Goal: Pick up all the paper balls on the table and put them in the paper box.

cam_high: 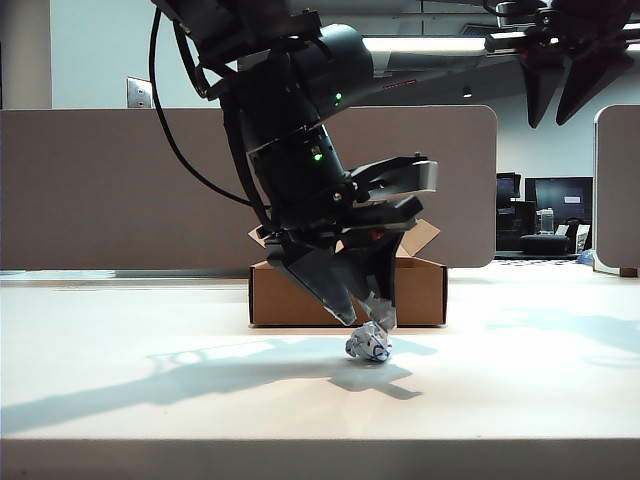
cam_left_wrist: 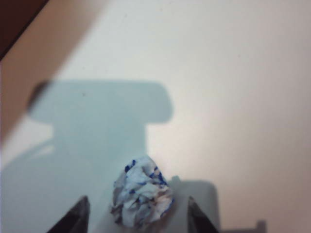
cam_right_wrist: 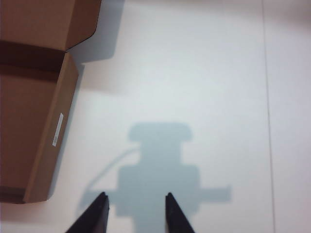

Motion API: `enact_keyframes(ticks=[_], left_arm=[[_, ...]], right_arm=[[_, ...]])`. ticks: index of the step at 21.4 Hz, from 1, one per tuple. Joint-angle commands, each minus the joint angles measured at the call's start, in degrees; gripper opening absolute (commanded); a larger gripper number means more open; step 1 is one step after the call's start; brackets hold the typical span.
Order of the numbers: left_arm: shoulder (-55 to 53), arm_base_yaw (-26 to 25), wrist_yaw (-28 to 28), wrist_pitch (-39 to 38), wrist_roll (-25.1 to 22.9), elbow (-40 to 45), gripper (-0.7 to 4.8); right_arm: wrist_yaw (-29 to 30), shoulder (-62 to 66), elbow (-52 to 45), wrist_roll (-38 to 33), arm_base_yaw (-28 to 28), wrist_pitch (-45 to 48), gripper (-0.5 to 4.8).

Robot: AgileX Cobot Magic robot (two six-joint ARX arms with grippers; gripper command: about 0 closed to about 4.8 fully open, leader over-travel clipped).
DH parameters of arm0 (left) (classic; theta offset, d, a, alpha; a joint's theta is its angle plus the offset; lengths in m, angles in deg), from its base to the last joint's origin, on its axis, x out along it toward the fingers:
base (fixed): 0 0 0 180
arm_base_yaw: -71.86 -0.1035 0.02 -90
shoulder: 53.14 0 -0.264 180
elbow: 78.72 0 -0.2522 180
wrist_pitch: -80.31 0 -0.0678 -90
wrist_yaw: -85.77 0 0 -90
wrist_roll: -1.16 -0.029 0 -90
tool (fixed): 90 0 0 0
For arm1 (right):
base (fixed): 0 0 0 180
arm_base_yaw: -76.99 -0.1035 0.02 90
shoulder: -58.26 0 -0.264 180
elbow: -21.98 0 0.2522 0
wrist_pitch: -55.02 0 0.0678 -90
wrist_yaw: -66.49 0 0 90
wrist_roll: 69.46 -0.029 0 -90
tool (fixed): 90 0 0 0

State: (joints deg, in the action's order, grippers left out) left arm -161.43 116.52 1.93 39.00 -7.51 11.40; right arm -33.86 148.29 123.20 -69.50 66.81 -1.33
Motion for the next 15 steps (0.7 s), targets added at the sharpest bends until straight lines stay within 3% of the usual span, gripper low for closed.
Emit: enact_keyframes(ticks=[1,4,15], left_arm=[[-0.8,0.0,-0.3,1.0,-0.4,0.0,2.51],[-2.3,0.0,0.1,1.5,-0.3,0.0,2.81],[-3.7,0.0,-1.3,3.0,-0.3,0.0,2.77]], right_arm=[[-0.1,-0.3,0.2,-0.1,0.0,0.6,1.65],[-0.1,-0.3,0.2,-0.1,0.0,0.6,1.65],[-0.1,-0.3,0.2,0.1,0.0,0.6,1.65]])
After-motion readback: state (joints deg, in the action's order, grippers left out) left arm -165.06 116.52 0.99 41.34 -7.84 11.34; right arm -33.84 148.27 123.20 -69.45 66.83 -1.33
